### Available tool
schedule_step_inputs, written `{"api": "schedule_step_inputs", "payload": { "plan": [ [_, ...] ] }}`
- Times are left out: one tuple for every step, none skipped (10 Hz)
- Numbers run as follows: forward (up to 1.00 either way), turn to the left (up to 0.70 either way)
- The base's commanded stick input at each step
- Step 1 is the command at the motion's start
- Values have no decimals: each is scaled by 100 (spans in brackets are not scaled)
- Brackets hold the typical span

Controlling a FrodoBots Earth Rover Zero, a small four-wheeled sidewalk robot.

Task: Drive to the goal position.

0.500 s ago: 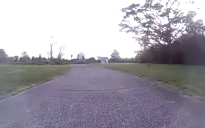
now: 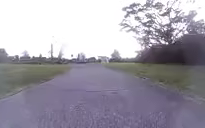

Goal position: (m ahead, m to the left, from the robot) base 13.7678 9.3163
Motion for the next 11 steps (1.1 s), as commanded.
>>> {"api": "schedule_step_inputs", "payload": {
  "plan": [
    [70,0],
    [70,0],
    [70,0],
    [70,0],
    [70,0],
    [70,0],
    [70,0],
    [70,0],
    [70,0],
    [70,0],
    [70,0]
  ]
}}
